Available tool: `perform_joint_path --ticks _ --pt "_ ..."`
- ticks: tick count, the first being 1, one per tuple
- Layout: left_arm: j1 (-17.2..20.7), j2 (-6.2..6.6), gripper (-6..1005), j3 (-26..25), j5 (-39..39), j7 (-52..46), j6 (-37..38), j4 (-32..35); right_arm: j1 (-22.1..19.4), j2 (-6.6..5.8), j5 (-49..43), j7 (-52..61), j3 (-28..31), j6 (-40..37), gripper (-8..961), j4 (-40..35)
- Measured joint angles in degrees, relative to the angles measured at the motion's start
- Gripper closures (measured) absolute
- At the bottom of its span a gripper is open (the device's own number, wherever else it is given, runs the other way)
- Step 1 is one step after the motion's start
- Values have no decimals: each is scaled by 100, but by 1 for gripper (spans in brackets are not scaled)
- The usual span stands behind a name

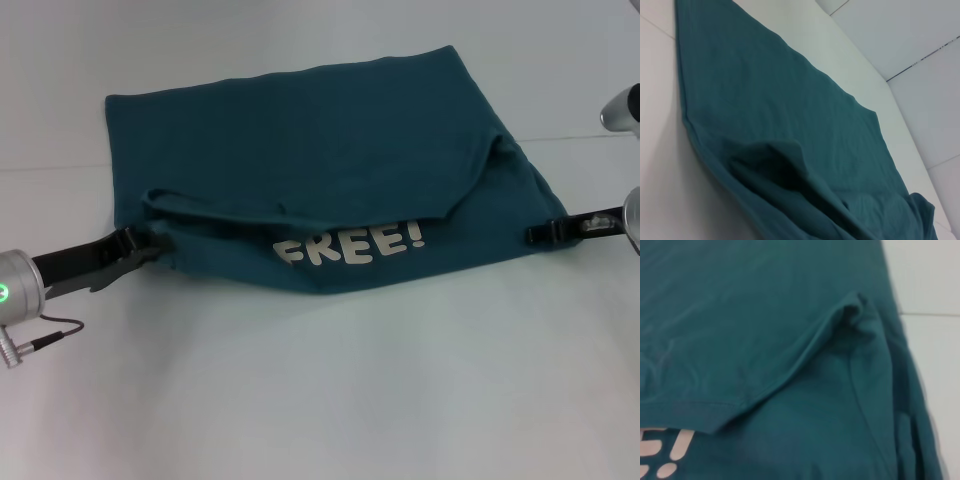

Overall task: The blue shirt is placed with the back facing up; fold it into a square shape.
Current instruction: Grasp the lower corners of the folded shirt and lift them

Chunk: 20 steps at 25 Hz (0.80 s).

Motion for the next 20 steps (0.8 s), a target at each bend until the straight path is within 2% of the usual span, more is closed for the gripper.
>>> perform_joint_path --ticks 5,11,16,20 --pt "-4 0 961 0 -2 0 -6 1 16 -25 10 29 42 -128 376 -17" --pt "2 0 961 0 -2 -5 -15 1 30 -45 35 31 62 -248 610 -116" --pt "5 0 960 0 0 -49 -17 1 -23 -30 191 41 69 -527 853 -420" --pt "5 0 960 0 0 -52 -16 9 -36 -71 248 57 81 -680 882 -474"
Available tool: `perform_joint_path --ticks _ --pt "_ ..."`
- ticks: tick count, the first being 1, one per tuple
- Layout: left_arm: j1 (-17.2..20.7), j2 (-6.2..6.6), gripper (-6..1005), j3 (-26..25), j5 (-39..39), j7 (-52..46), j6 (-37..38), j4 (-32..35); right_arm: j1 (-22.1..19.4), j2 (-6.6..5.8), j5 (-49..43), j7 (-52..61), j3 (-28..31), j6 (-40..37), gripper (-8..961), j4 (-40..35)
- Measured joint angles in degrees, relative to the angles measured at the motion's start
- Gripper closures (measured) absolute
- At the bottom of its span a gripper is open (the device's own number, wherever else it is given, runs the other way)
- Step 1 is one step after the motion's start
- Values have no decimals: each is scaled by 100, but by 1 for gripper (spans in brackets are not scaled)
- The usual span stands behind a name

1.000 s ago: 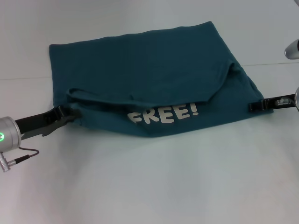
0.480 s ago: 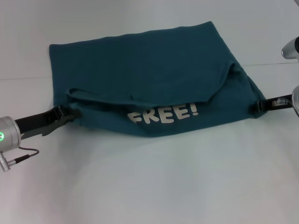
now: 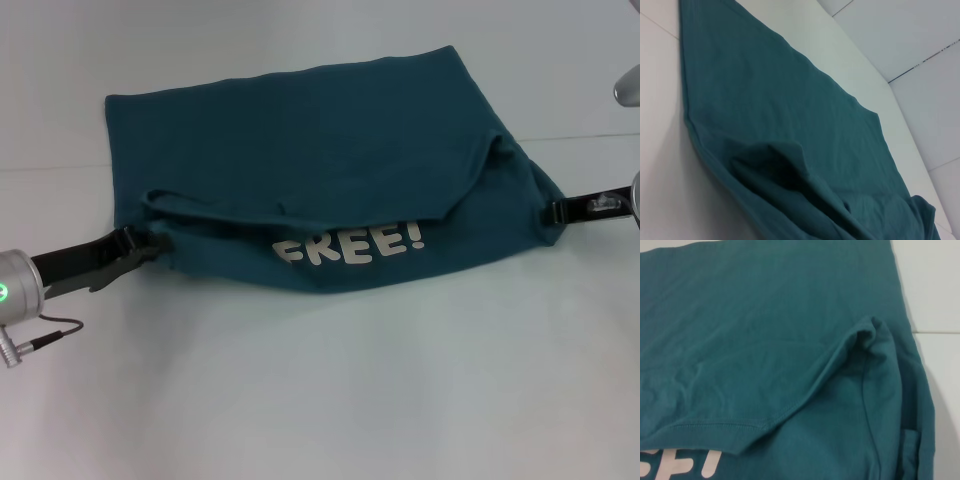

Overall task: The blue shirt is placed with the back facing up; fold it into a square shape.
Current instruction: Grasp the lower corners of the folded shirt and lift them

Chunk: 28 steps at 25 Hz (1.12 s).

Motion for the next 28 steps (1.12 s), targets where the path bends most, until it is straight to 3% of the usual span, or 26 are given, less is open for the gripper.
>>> perform_joint_path --ticks 4,7,13,19,28 --pt "-13 2 960 10 11 -7 72 19 -4 -63 1 73 6 -300 910 -53" --pt "-41 62 961 50 146 -8 407 101 -61 -121 -18 181 -4 -983 932 -350" --pt "18 236 961 4 774 -33 1933 754 -421 -191 -31 277 8 -3288 932 -1594" --pt "190 462 961 -260 1184 -540 3359 1418 -763 -196 -4 270 75 -4889 932 -2375" --pt "386 483 960 -609 2517 -523 4686 1821 -1116 -170 74 -240 229 -6250 931 -2436"
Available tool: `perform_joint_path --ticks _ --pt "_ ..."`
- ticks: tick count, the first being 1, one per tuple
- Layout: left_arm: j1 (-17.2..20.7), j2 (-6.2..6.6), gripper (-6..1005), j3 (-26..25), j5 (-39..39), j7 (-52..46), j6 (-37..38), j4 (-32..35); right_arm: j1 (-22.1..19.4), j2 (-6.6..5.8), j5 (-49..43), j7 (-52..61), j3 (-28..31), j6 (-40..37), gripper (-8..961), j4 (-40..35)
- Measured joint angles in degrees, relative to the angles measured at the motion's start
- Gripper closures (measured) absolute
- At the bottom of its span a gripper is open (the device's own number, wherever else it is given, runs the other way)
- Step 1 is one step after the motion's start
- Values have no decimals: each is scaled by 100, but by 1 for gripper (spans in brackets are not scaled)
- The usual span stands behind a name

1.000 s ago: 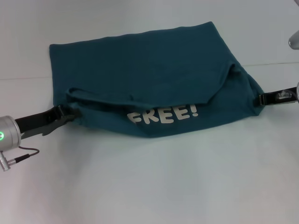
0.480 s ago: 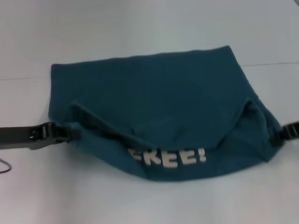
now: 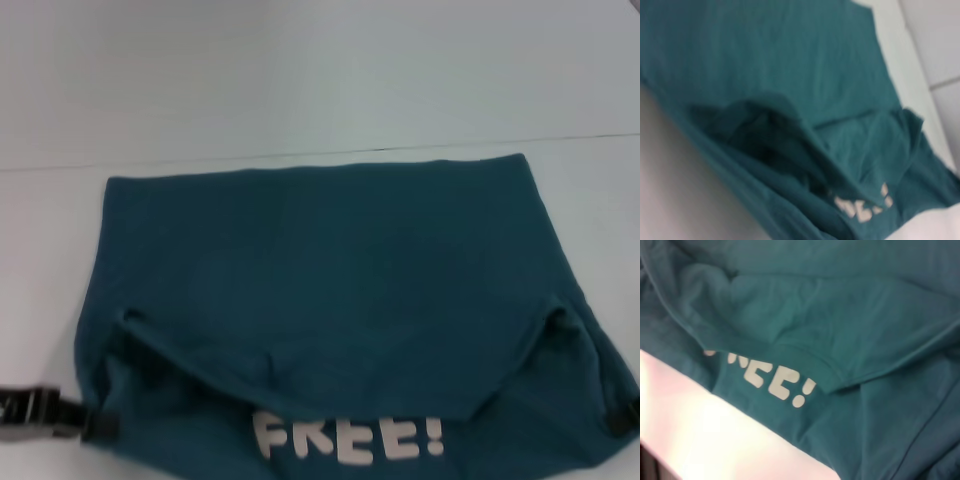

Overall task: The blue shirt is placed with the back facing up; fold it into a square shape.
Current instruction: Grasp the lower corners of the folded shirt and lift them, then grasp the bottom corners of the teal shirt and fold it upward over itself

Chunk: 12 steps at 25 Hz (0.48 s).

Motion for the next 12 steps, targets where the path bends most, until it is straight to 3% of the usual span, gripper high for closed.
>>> perform_joint_path --ticks 3,12 --pt "105 -20 960 -52 269 365 418 148 -132 -93 85 -68 27 -68 931 70" --pt "56 42 960 -304 149 852 855 153 -373 -530 1126 -372 158 -71 931 702"
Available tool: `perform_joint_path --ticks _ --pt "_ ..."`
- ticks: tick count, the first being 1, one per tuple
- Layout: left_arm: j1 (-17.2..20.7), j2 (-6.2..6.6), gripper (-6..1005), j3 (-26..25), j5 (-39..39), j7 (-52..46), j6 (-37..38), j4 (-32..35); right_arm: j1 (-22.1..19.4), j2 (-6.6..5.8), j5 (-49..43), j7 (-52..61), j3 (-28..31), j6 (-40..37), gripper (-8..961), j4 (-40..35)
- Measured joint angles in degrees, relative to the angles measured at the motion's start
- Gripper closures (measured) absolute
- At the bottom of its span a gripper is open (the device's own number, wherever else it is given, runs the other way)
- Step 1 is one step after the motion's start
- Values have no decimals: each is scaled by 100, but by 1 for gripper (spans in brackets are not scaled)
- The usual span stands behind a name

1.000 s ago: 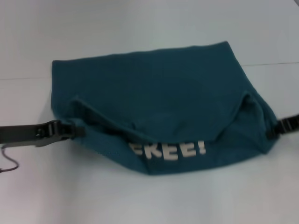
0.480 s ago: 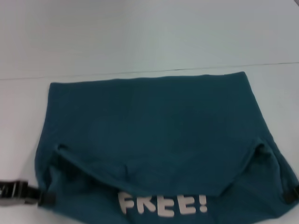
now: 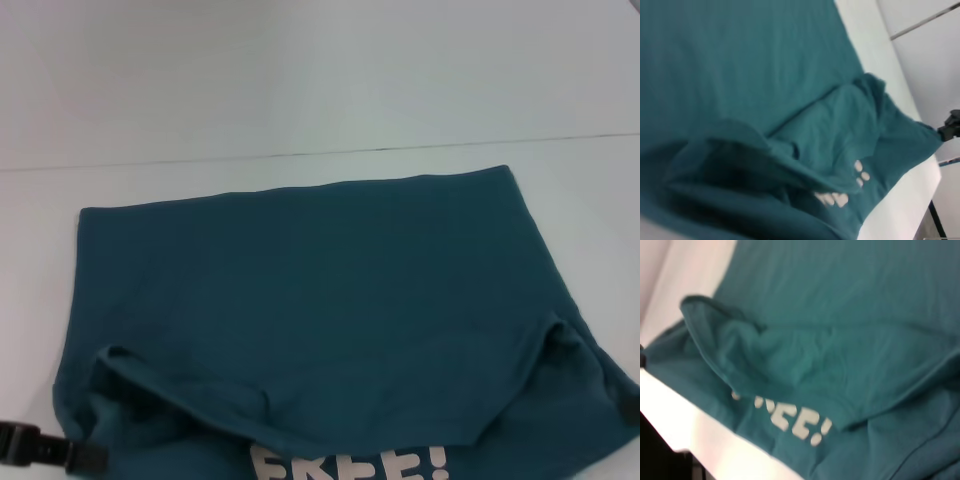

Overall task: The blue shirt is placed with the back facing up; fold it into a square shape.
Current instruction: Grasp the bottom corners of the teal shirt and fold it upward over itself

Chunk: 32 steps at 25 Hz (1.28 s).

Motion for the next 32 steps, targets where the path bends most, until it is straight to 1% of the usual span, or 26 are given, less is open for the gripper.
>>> perform_joint_path --ticks 3,5,6,7,8,9,11,12,15,20,23,27,29,30,32 --pt "-114 81 960 -160 -163 62 65 -6 -38 -102 347 -17 145 -3 931 3" --pt "-238 161 961 -432 -279 31 63 -26 -46 -184 605 -18 263 -3 931 4" --pt "-283 197 961 -580 -325 -17 47 -35 -47 -250 814 -12 435 -6 931 6" --pt "-333 230 961 -740 -348 -75 27 -51 -47 -250 814 -12 435 -6 930 6" --pt "-406 284 961 -981 -377 -181 -14 -73 -47 -285 906 2 558 -3 930 6" --pt "-442 312 961 -1107 -382 -250 -41 -86 -46 -315 985 24 687 -3 930 6" --pt "-498 364 961 -1301 -388 -450 -109 -93 -36 -365 1054 59 942 0 930 6" --pt "-504 375 961 -1315 -387 -556 -147 -87 -33 -382 1062 72 1042 4 930 6" --pt "-514 377 961 -1261 -332 -679 -233 -95 -35 -404 1047 97 1272 15 930 6" --pt "-512 368 960 -1105 -275 -767 -325 -97 -66 -441 1048 182 1464 52 930 6" --pt "-512 368 960 -1101 -287 -751 -284 -66 -65 -450 1065 221 1613 56 930 -6" --pt "-522 381 960 -1177 -408 -740 -344 13 -49 -458 1068 229 2003 129 930 -14" --pt "-555 368 960 -1158 -425 -792 -555 -7 -47 -444 1070 265 2130 325 930 0" --pt "-571 356 961 -1146 -429 -823 -658 -16 -56 -412 1070 300 2155 499 930 4" --pt "-614 286 961 -1117 -431 -908 -1002 -35 -74 -335 1055 346 2151 796 930 18"
